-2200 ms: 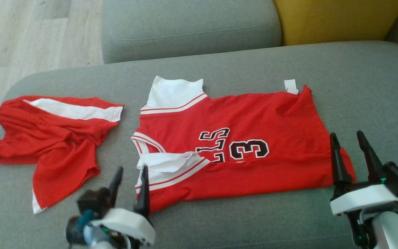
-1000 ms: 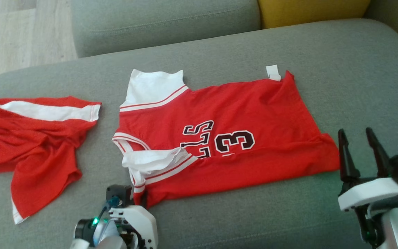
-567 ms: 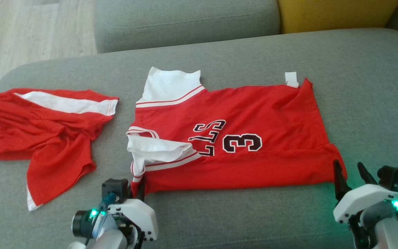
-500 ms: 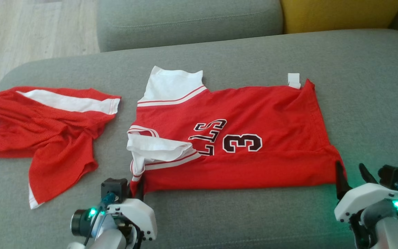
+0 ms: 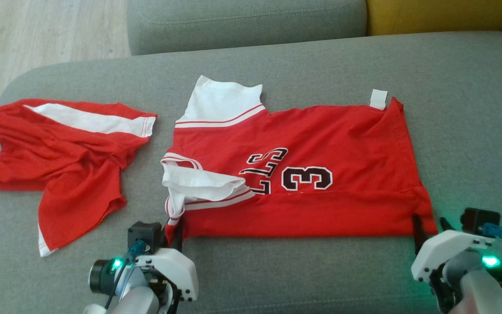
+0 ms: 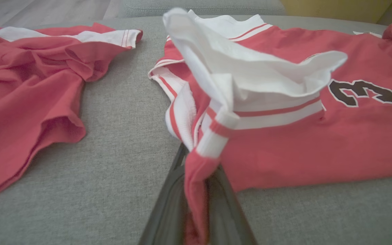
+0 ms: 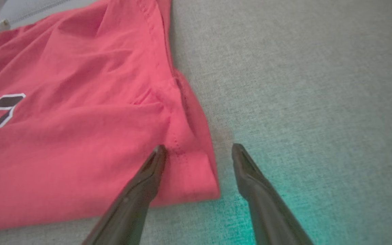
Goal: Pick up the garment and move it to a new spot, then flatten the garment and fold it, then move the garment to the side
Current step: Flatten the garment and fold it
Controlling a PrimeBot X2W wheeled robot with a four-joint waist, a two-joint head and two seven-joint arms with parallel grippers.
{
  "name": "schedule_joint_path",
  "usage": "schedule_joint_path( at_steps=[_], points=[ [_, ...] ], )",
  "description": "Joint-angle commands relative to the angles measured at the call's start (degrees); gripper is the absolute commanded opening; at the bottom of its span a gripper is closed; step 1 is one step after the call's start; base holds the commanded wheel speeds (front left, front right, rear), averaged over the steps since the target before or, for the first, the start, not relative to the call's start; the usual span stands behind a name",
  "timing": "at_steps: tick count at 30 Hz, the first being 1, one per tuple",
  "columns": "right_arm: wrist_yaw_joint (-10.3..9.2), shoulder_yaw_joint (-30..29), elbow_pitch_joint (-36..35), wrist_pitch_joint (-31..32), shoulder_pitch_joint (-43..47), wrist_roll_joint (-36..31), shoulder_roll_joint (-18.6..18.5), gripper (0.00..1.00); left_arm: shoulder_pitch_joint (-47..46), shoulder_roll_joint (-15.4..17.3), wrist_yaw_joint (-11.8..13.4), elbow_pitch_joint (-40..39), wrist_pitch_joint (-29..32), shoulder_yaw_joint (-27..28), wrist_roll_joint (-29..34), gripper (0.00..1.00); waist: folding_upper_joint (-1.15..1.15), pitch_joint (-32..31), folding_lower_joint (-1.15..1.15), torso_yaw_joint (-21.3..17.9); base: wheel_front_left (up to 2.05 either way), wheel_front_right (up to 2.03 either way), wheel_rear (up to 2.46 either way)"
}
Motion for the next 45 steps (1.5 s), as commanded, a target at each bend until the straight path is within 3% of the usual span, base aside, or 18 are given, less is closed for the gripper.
schedule_joint_path(
  at_steps=[1, 2, 14, 24, 32, 33, 34, 35, 40, 45],
  points=[
    [-0.04, 1.63, -0.61, 0.21, -2.98, -0.82, -0.19, 0.41, -1.77, 1.14, 0.38, -1.85, -0.19, 1.38, 0.36, 0.00, 0.00, 0.20, 0.00, 0.02, 0.00, 0.00, 0.00],
    [-0.04, 1.62, -0.14, 0.30, -3.20, -1.03, -0.19, 0.00, -1.79, 1.17, 0.39, -1.88, -0.16, 1.32, 0.33, 0.00, 0.00, 0.19, 0.00, 0.04, 0.00, 0.00, 0.00],
    [-0.04, -0.34, -0.04, -1.14, -2.82, -4.52, -1.07, 0.00, -0.38, 1.81, 0.52, -1.64, 0.54, 0.53, -0.19, 0.00, 0.00, -2.59, 0.00, -0.21, 0.00, 0.00, 0.00],
    [-0.04, -4.50, -9.59, 3.70, 3.22, -6.67, -1.82, 0.00, 4.67, 3.05, 0.48, -6.63, 4.41, -2.10, -0.28, 0.00, 0.00, -4.94, 0.00, -0.70, 0.00, 0.00, 0.00],
    [-0.04, -4.31, -16.59, 8.95, 7.29, -6.50, -0.99, 0.00, 7.90, 3.75, 0.50, -10.24, 8.24, -3.58, -1.09, 0.02, 0.00, -5.12, 0.00, -1.57, 0.00, 0.00, 0.00],
    [-0.04, -4.24, -17.25, 9.08, 7.44, -6.36, -0.89, 0.29, 7.91, 3.88, 0.56, -10.31, 8.88, -3.79, -1.03, 0.45, 0.00, -5.07, 0.00, -1.67, 0.00, 0.00, 0.00],
    [-0.04, -4.27, -17.88, 9.02, 7.50, -6.15, -0.79, 1.00, 7.84, 4.04, 0.69, -10.46, 9.29, -3.99, -0.83, 0.76, 0.00, -5.01, 0.00, -1.74, 0.00, 0.00, 0.00],
    [-0.04, -4.23, -18.42, 9.06, 7.49, -5.83, -0.69, 1.00, 7.66, 4.14, 0.95, -10.73, 9.34, -3.96, -0.71, 1.00, 0.00, -4.95, 0.00, -1.81, 0.00, 0.00, 0.00],
    [-0.04, -4.68, -21.91, 6.67, 6.33, -3.00, -0.31, 1.00, 6.44, 4.98, 2.95, -13.07, 7.28, -2.14, -0.45, 1.00, 0.00, -4.61, 0.00, -2.07, 0.00, 0.00, 0.00],
    [-0.04, -3.10, -25.00, 1.88, 4.28, -0.63, -0.20, 1.00, 3.82, 5.64, 4.77, -17.46, 1.40, 1.91, -1.10, 1.00, 0.00, -3.85, 0.00, -2.48, 0.00, 0.00, 0.00]
  ],
)
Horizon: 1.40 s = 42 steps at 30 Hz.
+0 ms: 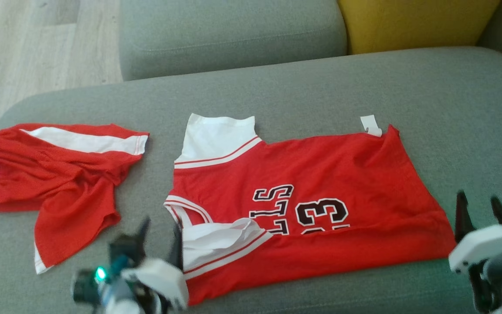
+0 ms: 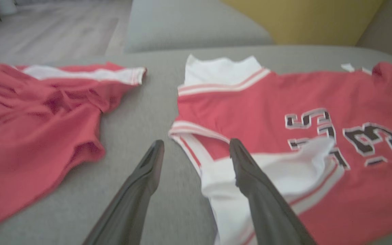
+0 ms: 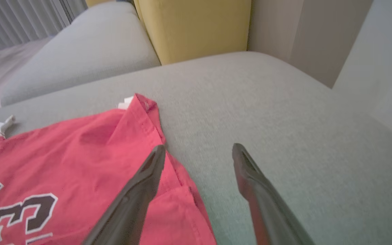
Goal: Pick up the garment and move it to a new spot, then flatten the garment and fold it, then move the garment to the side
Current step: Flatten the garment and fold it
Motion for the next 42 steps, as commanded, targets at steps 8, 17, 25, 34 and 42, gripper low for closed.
schedule_joint_path(
  at_steps=[8, 17, 25, 34, 42],
  points=[
    [-0.05, 6.24, -4.07, -6.49, -8.32, 2.00, -0.32, 1.00, -11.97, 2.14, -2.97, -6.80, -3.84, 5.04, -1.21, 1.00, 0.00, 3.15, 0.00, -1.95, 0.00, 0.00, 0.00],
    [-0.05, 14.24, -3.64, -7.75, -17.85, 2.39, -2.07, 1.00, -34.02, 6.46, -15.33, 1.24, 10.56, 2.93, -3.76, 1.00, 0.00, 11.64, 0.00, -4.99, 0.00, 0.00, 0.00],
    [-0.05, 20.32, -1.37, -8.73, -26.43, 3.75, -2.66, 1.00, -49.23, 10.37, -20.96, 17.59, 22.41, -1.61, -3.43, 1.00, 0.00, 18.27, 0.00, -9.33, 0.00, 0.00, 0.00],
    [-0.05, 23.54, 0.59, -10.55, -30.87, 4.87, -2.45, 1.00, -57.41, 13.29, -21.64, 30.59, 21.24, -6.24, -1.10, 1.00, 0.00, 22.60, 0.00, -12.85, 0.00, 0.00, 0.00],
    [-0.05, 24.97, 0.92, -10.96, -32.05, 4.99, -2.42, 1.00, -60.67, 13.84, -20.69, 40.00, 19.30, -7.68, 0.64, 1.00, 0.00, 24.32, 0.00, -14.69, 0.00, 0.00, 0.00]
  ],
)
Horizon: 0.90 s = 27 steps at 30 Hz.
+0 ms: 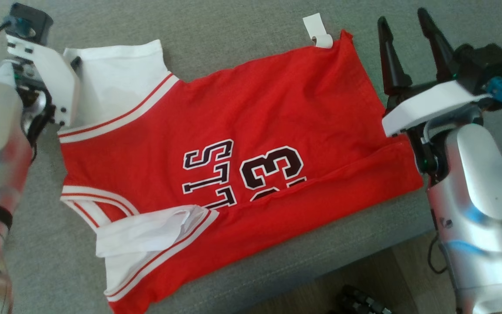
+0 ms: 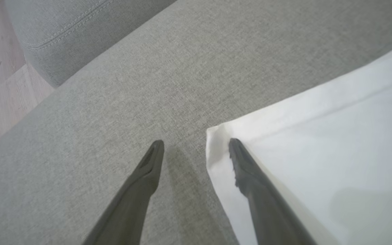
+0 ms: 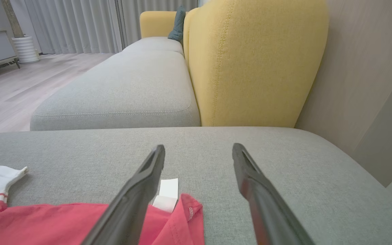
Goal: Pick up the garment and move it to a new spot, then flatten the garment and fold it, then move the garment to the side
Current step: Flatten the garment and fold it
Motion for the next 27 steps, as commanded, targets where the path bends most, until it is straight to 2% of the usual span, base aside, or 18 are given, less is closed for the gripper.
schedule_joint_path(
  at_steps=[1, 8, 9, 10, 15, 20, 22, 27],
  points=[
    [-0.05, 0.88, -1.78, -0.58, -2.28, 0.26, -0.35, 1.00, -3.87, 2.16, 0.23, 0.50, -0.36, 1.26, 0.11, 1.00, 0.00, 0.48, -0.01, -0.49, 0.00, 0.00, 0.00],
    [-0.05, 0.65, -1.24, -0.45, -2.81, -0.40, -0.95, 1.00, -3.91, -0.81, -0.66, 4.57, 2.10, 1.91, -5.12, 1.00, 0.00, 0.48, -0.01, -0.44, 0.00, 0.00, 0.00],
    [-0.05, 0.55, -1.02, -0.44, -2.91, -0.56, -1.04, 1.00, -3.84, -1.22, -0.70, 4.67, 2.59, 1.56, -5.66, 0.56, 0.00, 0.39, -0.01, -0.29, 0.00, 0.00, 0.00],
    [-0.05, 0.39, -0.80, -0.41, -3.03, -0.67, -1.13, 1.00, -3.76, -1.58, -0.72, 4.43, 2.91, 0.99, -6.19, 0.00, 0.00, 0.31, -0.01, -0.08, 0.00, 0.00, 0.00],
    [-0.05, -0.44, 0.14, -0.21, -3.83, -0.95, -1.67, 1.00, -3.87, -1.82, -0.75, 2.74, 2.34, -0.48, -9.09, 0.00, 0.00, -0.27, -0.01, 1.29, 0.00, 0.00, 0.00],
    [-0.05, -1.00, 2.27, 0.47, -4.73, -0.53, -3.50, 1.00, -4.36, -2.09, -0.76, 1.21, -3.06, -0.48, -11.35, 0.00, 0.00, -2.25, -0.01, 4.25, 0.00, 0.00, 0.00],
    [-0.05, -0.53, 4.41, 1.78, -5.37, -0.10, -5.25, 1.00, -4.31, -2.51, -0.76, 0.22, -6.60, -0.75, -11.97, 0.00, 0.00, -3.64, -0.01, 6.54, 0.00, 0.00, 0.00],
    [-0.05, 1.22, 9.92, 5.52, -6.97, 3.39, -7.80, 1.00, -3.31, -3.57, -0.76, -1.60, -9.64, -1.86, -13.26, 0.00, 0.00, -5.55, -0.01, 10.13, 0.00, 0.00, 0.00]
  ],
)
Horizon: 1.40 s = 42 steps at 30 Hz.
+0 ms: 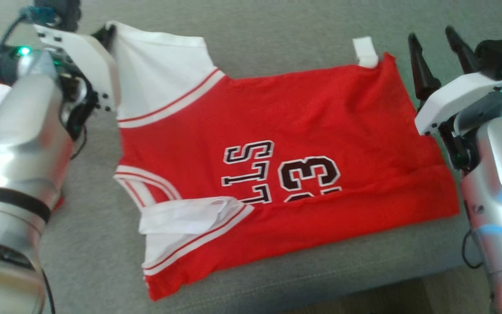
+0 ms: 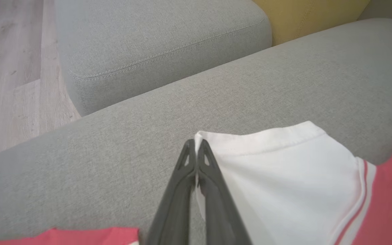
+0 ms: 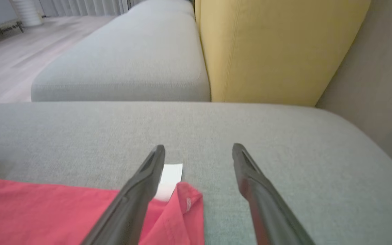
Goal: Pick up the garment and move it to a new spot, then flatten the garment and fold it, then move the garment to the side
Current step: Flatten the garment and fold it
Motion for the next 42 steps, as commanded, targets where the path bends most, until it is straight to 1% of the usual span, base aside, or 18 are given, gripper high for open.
schedule_joint_path(
  at_steps=[1, 6, 9, 13, 18, 21, 24, 32, 40, 41, 42],
  points=[
    [-0.05, 1.21, -0.71, 0.72, -2.83, 0.87, -1.24, 1.00, -1.32, 1.77, 0.12, -1.92, -0.60, 0.71, -0.58, 0.00, 0.00, -1.51, 0.00, 2.28, 0.00, 0.00, 0.00],
    [-0.05, 3.29, 5.77, 5.23, -5.32, 4.18, -3.27, 1.00, 0.12, 1.38, 0.12, -5.58, -0.79, -1.93, -2.24, 0.00, 0.00, -1.60, 0.00, 4.66, 0.00, 0.00, 0.00],
    [-0.05, 4.60, 9.46, 6.93, -7.20, 4.86, -4.40, 1.00, 0.36, 1.22, 0.11, -7.72, -0.68, -3.37, -3.10, 0.00, 0.00, -0.97, 0.00, 5.70, 0.00, 0.00, 0.00],
    [-0.05, 5.99, 13.62, 7.78, -9.67, 6.27, -4.35, 1.00, 0.14, 1.07, 0.11, -9.79, -0.46, -4.79, -3.86, 0.00, 0.00, -0.02, 0.00, 6.41, 0.00, 0.00, 0.00],
    [-0.05, 8.32, 19.37, 8.82, -11.55, 4.61, -5.26, 1.00, -0.53, 1.15, 0.11, -10.55, -0.33, -5.44, -4.39, 0.00, 0.00, 0.68, 0.00, 6.55, 0.00, 0.00, 0.00],
    [-0.05, 7.78, 23.04, 8.96, -12.50, 3.18, -5.99, 1.00, -0.87, 1.35, 0.11, -10.54, -0.37, -5.67, -4.65, 0.00, 0.00, 0.88, 0.00, 6.39, 0.00, 0.00, 0.00],
    [-0.05, 6.86, 25.98, 8.50, -13.36, 1.73, -5.88, 1.00, -1.01, 1.59, 0.11, -10.37, -0.42, -5.86, -4.82, 0.00, 0.00, 0.92, 0.00, 6.14, 0.00, 0.00, 0.00],
    [-0.05, 7.06, 29.07, 6.50, -14.98, 0.99, -4.21, 1.00, -1.55, 1.70, 0.11, -9.82, -0.42, -6.25, -5.28, 0.00, 0.00, 1.36, 0.00, 5.97, 0.00, 0.00, 0.00],
    [-0.05, 10.43, 30.91, 5.62, -16.49, 1.61, -4.21, 1.00, -2.51, 1.13, 0.11, -9.43, -0.88, -6.61, -5.62, 0.00, 0.00, 2.49, 0.00, 6.59, 0.00, 0.00, 0.00],
    [-0.05, 10.83, 31.27, 5.91, -16.59, 1.96, -4.17, 0.97, -2.62, 1.11, 0.11, -9.32, -0.97, -6.66, -5.64, 0.00, 0.00, 2.59, 0.00, 6.66, 0.00, 0.00, 0.00],
    [-0.05, 11.33, 31.55, 6.24, -16.65, 2.35, -4.10, 0.00, -2.72, 1.09, 0.11, -9.20, -1.07, -6.70, -5.66, 0.00, 0.00, 2.68, 0.00, 6.71, 0.00, 0.00, 0.00]
  ],
)
